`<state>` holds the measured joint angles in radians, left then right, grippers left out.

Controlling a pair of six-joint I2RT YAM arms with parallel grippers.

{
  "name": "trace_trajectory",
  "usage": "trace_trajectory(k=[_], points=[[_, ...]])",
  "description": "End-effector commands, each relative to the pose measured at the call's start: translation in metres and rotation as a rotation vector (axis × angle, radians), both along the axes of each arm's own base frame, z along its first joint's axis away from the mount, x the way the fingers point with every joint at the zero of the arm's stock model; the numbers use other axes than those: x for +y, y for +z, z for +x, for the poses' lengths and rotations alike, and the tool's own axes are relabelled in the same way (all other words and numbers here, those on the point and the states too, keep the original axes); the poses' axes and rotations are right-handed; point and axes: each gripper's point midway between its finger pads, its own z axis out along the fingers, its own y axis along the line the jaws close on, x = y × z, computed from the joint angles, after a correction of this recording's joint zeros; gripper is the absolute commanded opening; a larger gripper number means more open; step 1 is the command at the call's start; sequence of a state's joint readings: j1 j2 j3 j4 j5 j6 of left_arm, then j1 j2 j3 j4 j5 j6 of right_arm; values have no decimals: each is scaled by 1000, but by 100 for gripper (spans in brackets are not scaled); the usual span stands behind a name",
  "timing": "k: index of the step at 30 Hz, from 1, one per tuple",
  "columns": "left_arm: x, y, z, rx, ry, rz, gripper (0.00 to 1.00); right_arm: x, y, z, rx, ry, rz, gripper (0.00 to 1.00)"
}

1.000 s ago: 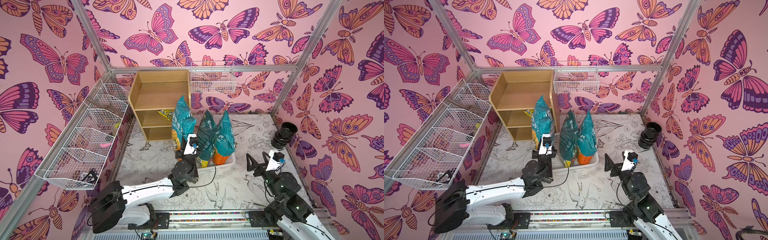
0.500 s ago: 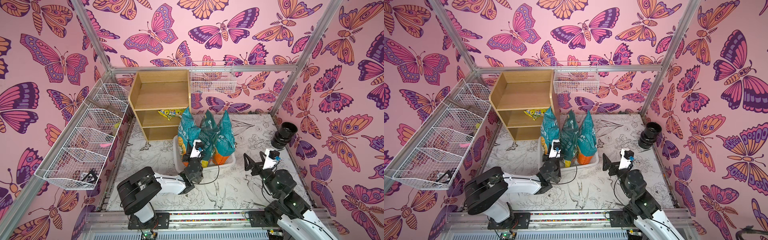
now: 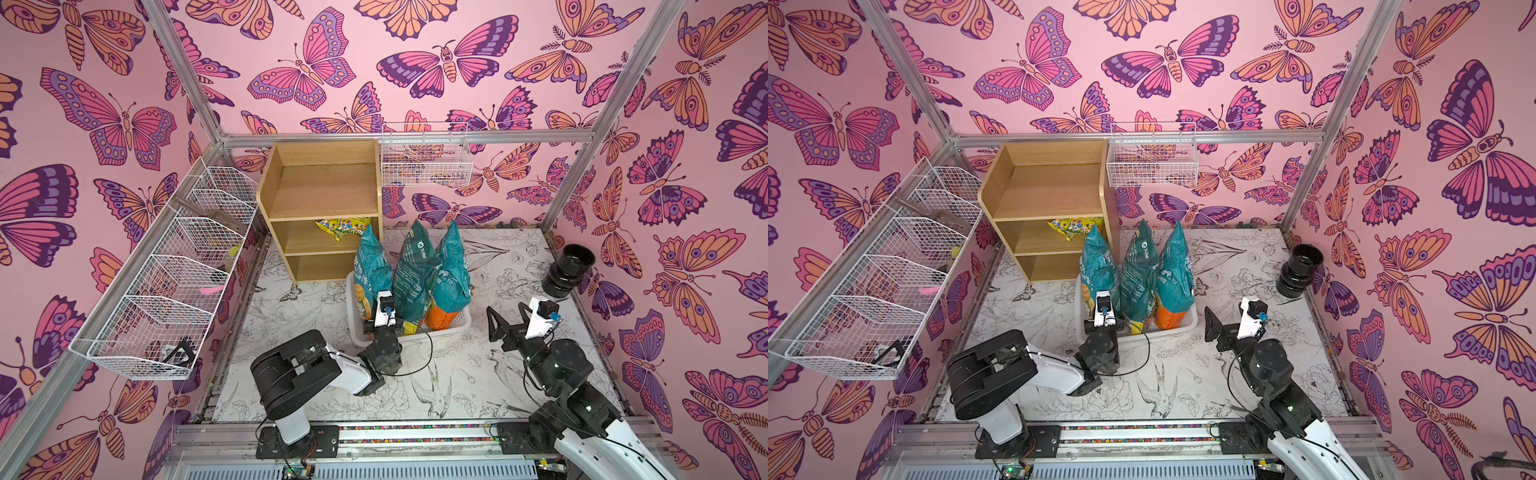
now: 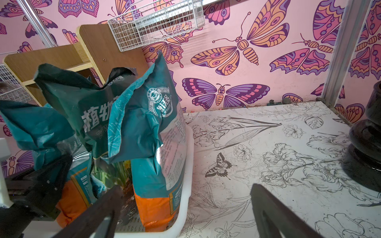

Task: Take down the fertilizer bag from the shelf
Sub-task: Place the fertilizer bag in the storage box.

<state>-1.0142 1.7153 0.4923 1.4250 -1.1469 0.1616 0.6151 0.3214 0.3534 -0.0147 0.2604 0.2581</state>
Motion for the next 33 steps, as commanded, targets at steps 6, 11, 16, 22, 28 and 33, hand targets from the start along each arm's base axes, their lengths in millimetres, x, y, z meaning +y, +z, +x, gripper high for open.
trace_trajectory(k=[6, 11, 16, 22, 28, 33], points=[[-39, -36, -19, 48, -160, 19, 0, 4, -5, 3, 10, 8, -4, 99], [-58, -60, -31, 81, -189, 79, 0, 4, -6, 4, 10, 6, -4, 99], [-70, -88, -36, 111, -182, 139, 0, 5, -9, 4, 14, 8, -7, 99], [-85, -100, -39, 128, -264, 141, 0, 4, -11, 5, 17, 5, -8, 99], [-94, -107, -43, 144, -327, 183, 0, 4, -15, 5, 23, 3, -10, 99], [-80, -96, -48, 127, -264, 162, 44, 5, -15, 5, 22, 3, -12, 99]])
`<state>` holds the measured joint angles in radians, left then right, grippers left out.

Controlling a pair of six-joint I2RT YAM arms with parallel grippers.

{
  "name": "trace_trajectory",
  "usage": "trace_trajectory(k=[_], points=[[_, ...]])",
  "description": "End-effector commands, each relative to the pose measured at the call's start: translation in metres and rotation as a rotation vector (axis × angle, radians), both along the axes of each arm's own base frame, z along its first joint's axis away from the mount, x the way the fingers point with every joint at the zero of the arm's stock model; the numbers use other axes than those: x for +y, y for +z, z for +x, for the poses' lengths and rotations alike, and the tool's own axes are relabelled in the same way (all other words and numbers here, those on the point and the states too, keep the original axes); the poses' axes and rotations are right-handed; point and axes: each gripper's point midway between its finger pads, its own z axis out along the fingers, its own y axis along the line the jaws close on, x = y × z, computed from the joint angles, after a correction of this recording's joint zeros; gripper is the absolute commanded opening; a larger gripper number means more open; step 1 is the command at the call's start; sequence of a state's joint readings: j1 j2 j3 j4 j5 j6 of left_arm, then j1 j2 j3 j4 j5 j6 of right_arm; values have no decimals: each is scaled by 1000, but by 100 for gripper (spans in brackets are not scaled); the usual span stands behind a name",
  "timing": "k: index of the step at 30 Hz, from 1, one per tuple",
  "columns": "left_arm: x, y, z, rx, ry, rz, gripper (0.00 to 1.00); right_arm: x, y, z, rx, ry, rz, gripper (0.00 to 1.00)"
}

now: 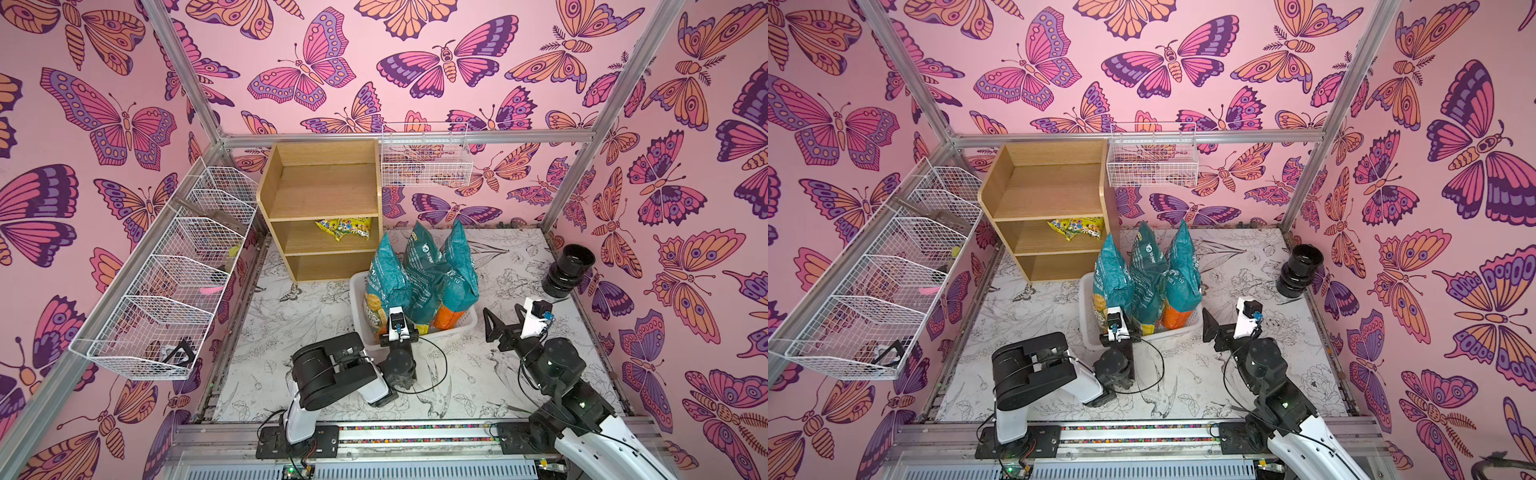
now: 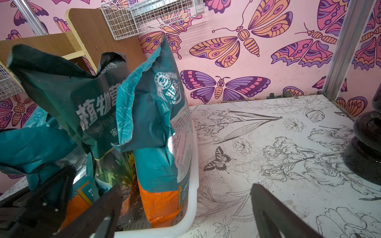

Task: Take down the fertilizer bag from the shelf
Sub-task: Place the fertilizer bag in the storage box, then pick up the fertilizer bag from the shelf.

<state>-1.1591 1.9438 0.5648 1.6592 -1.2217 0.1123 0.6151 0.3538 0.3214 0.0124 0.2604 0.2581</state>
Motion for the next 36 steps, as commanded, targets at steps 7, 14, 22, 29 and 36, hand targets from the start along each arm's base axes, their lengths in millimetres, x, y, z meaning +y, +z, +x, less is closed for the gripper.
trace_trajectory(k=[7, 14, 22, 29, 36], points=[[-15, 19, -45, 22, -199, 222, 100, 1, 2, 1, -8, 1, 11, 99], [60, 133, -88, -128, -237, -61, 98, 0, 3, 1, -11, -5, 12, 99], [221, 132, -95, -64, -127, -545, 89, 0, 3, 2, -13, -6, 14, 99], [187, 115, -51, 128, -98, -491, 88, 1, 0, 5, -1, -12, -2, 99], [205, 66, 54, 319, -120, -870, 88, 2, 0, 4, 1, -5, -4, 99]])
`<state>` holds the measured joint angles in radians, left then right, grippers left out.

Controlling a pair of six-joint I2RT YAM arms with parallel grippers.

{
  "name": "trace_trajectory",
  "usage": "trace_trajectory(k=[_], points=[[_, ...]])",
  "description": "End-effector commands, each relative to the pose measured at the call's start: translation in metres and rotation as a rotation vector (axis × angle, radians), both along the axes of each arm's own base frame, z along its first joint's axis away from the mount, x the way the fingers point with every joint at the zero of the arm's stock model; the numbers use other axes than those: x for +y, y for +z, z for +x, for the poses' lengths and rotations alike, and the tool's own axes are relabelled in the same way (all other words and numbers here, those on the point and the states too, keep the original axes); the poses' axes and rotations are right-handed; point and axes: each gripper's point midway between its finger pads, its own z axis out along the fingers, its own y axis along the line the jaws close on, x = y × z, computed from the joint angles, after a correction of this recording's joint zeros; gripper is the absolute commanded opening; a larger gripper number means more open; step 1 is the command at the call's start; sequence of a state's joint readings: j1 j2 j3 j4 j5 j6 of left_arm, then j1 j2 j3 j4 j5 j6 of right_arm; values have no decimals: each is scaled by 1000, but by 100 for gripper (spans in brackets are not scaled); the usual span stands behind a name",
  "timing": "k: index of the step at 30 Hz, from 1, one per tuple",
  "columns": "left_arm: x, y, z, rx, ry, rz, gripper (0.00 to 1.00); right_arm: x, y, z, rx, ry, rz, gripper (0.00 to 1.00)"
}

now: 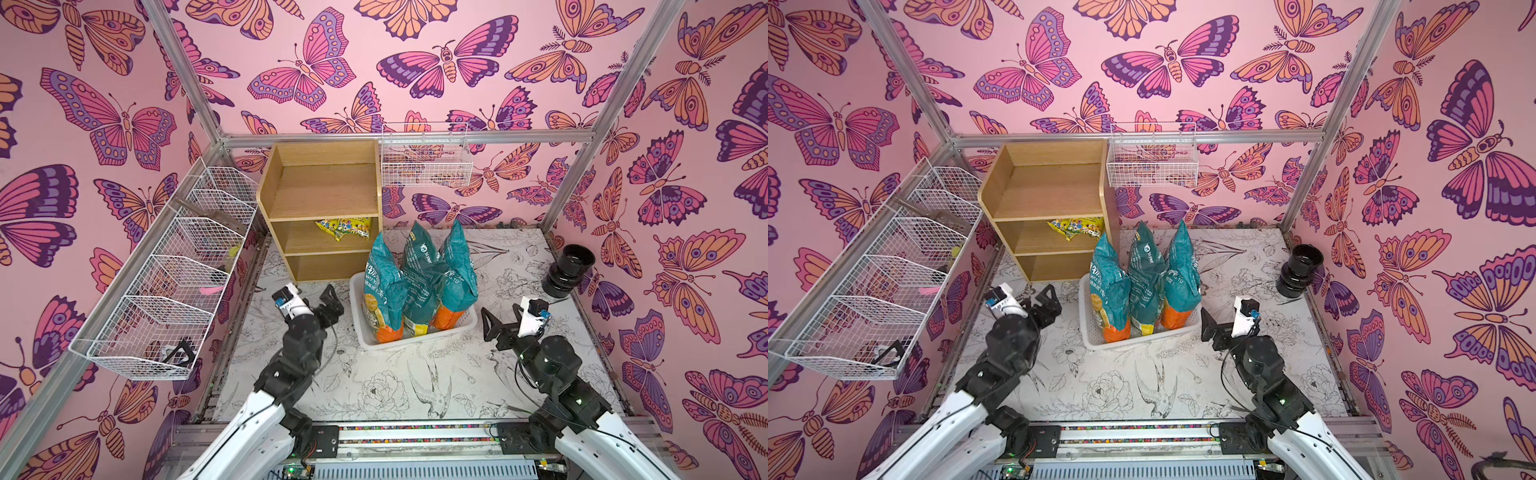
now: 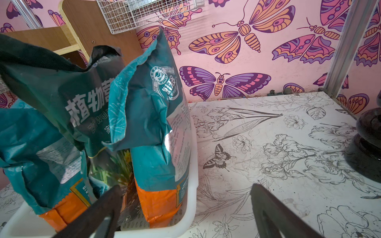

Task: Take down the fertilizer bag from the shelf
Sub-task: Pick up the fertilizer bag from the shelf.

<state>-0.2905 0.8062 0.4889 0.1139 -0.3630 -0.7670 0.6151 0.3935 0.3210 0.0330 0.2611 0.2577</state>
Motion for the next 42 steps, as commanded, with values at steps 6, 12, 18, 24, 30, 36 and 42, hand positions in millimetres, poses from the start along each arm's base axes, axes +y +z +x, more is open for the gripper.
trace_trajectory(k=[6, 12, 18, 24, 30, 36, 42], points=[[-15, 22, 81, -139, -188, -408, 79, -1, 5, -1, -20, -2, 12, 99], [-17, 46, 100, -193, -211, -421, 72, 0, 2, 1, -15, -2, 3, 99], [-21, 40, 111, -178, -224, -453, 68, 1, -2, 3, -3, -3, -10, 99], [-40, 45, 157, -237, -335, -531, 70, 1, -4, 5, 0, -11, -15, 99], [-49, 42, 193, -294, -397, -652, 69, -1, -4, 8, 4, -31, -35, 99], [-56, 41, 205, -279, -414, -646, 69, -4, -6, 10, 1, -48, -43, 99], [-59, 24, 209, -212, -387, -662, 68, 0, -6, 11, 7, -36, -51, 99]])
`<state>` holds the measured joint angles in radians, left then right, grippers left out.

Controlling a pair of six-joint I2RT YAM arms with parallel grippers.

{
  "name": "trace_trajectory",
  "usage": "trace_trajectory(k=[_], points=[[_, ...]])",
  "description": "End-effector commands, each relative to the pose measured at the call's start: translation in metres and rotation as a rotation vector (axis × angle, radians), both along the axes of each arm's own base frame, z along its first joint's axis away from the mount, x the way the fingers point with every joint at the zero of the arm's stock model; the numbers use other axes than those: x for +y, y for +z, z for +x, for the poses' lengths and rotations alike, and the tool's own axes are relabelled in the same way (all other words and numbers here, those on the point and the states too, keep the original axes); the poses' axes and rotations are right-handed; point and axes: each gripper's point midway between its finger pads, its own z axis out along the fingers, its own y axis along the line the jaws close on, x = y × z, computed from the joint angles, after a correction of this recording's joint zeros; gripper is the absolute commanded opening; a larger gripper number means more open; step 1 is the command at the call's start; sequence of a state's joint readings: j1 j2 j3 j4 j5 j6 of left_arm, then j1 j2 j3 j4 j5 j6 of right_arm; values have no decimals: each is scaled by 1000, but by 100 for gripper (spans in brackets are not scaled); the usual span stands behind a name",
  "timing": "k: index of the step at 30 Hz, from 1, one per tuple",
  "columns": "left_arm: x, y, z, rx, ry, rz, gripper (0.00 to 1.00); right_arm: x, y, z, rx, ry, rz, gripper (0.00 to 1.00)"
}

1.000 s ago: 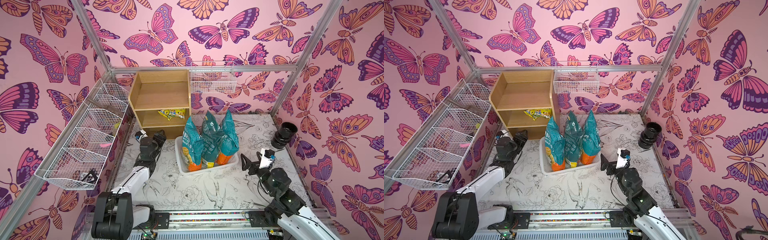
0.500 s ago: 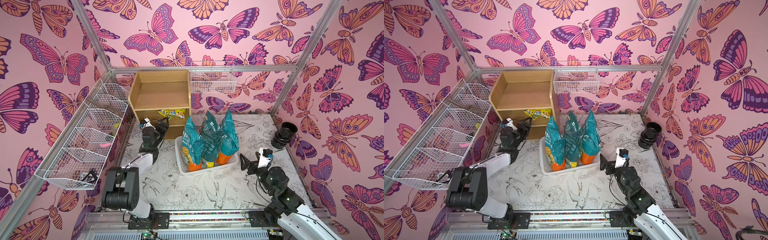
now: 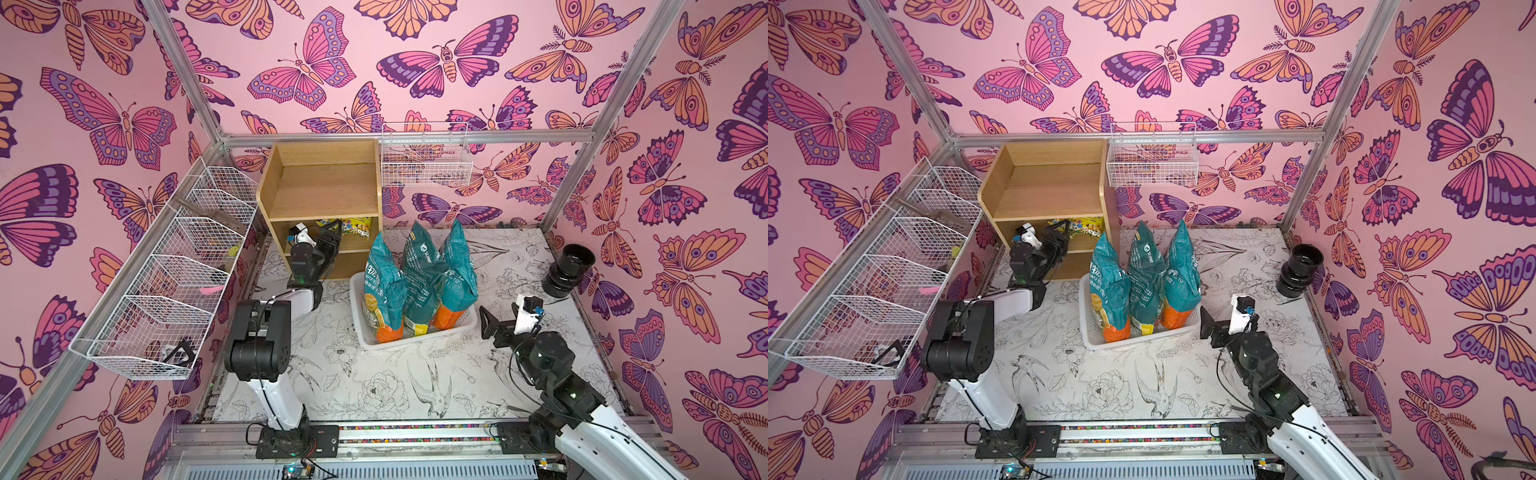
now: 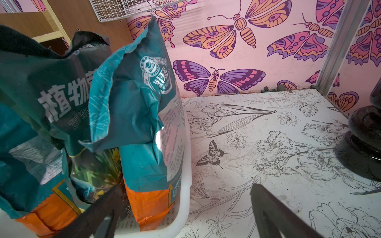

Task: Take down the fertilizer bag from the shelf
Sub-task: Pick up the fertilizer bag from the shelf.

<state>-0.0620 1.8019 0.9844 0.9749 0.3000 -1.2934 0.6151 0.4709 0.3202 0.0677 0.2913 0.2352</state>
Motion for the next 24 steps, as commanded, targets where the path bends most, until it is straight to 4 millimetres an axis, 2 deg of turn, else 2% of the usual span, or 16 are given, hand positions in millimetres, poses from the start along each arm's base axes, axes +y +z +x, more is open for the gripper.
trace_trajectory(k=[1, 3, 6, 14, 19, 24], points=[[-7, -11, 1, 35, -22, 8, 68, 0, 5, 2, -17, -8, -2, 99], [-9, -17, 0, 70, -6, 38, 67, 0, 5, 2, -16, -5, -3, 99], [-16, -16, 3, 73, -18, 62, 67, 1, 6, 2, -18, 0, 0, 99], [-53, -8, 14, 65, -77, 66, 67, 0, 8, 1, -21, 1, 2, 99], [-48, -37, 30, 144, -44, 26, 64, 0, 7, 0, -20, 3, 0, 99], [-37, -65, 28, 234, 29, 37, 64, 2, 6, 2, -21, 3, -5, 99]])
